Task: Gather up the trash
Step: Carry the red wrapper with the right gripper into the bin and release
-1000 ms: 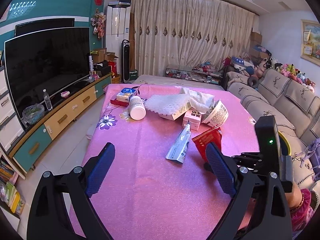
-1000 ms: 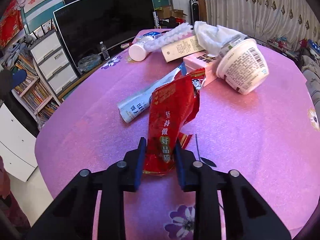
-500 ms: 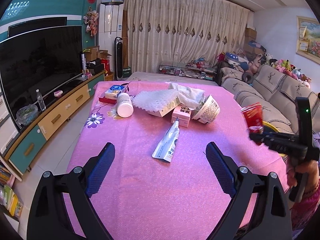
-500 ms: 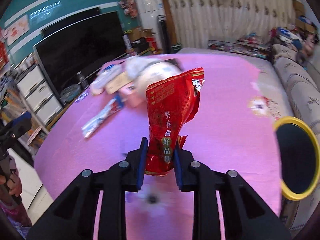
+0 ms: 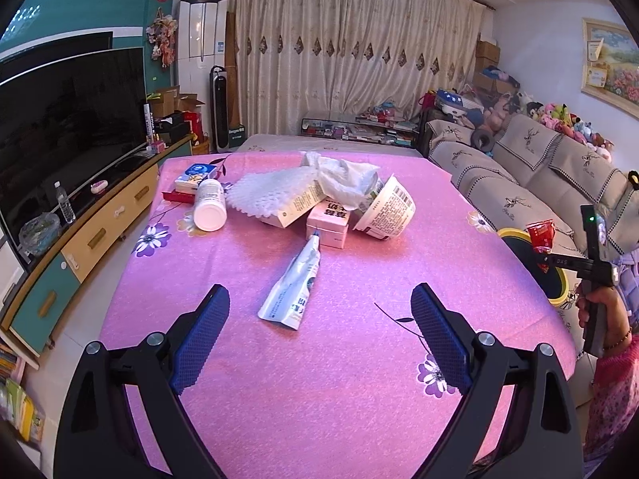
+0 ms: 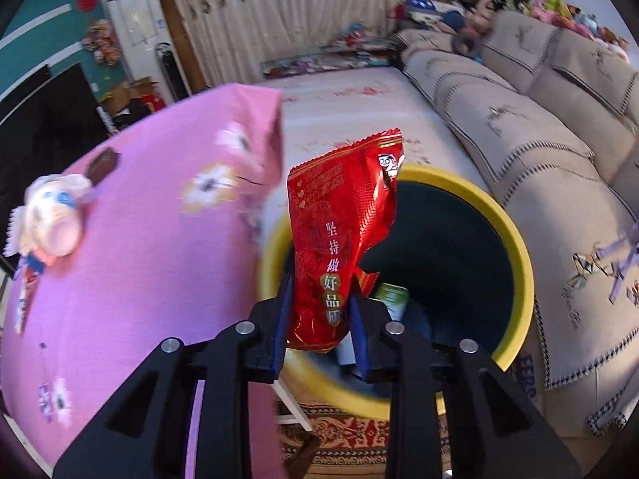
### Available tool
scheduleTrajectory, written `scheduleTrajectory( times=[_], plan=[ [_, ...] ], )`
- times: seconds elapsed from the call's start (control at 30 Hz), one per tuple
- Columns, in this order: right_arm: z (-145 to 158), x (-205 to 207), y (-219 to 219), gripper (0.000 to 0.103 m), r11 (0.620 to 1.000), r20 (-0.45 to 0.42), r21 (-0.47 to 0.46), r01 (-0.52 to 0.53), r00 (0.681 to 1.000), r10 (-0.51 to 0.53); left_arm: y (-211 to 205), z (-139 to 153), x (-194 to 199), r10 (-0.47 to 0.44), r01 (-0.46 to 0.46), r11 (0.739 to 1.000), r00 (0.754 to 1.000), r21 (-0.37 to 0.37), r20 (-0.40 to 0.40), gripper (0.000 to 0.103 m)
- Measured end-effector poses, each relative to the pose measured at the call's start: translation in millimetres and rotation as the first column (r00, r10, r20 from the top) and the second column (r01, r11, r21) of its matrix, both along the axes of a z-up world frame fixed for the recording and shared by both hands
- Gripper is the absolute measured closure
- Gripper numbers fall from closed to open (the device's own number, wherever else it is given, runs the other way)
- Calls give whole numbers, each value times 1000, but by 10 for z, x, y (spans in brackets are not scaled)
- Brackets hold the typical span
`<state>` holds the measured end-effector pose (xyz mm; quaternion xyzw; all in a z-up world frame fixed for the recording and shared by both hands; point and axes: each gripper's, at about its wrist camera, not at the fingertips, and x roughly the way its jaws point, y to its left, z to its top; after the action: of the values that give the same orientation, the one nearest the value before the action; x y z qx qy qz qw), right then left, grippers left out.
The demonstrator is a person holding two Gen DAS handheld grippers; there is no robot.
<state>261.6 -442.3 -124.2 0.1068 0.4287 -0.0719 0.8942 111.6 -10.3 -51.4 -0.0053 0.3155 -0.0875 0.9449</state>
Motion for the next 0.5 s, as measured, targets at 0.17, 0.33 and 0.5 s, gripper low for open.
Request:
scheduleTrajectory(
  times=[0.17,0.33,0.5],
  plan=[
    [-289,154,-215,71,999,-54,-3,45,998,-45,-124,-35,81,-17,18,1000,1000,15,-13,12],
    [-405,151,-328,43,996,-65,-19,88,994,-89,-191,-71,159,-27,27,999,999,21,-28,12],
    [-364,98,-342,34,994,-48,-47,100,994,-103,-229,-112,218,-39,40,999,998,19,-41,12]
  ],
)
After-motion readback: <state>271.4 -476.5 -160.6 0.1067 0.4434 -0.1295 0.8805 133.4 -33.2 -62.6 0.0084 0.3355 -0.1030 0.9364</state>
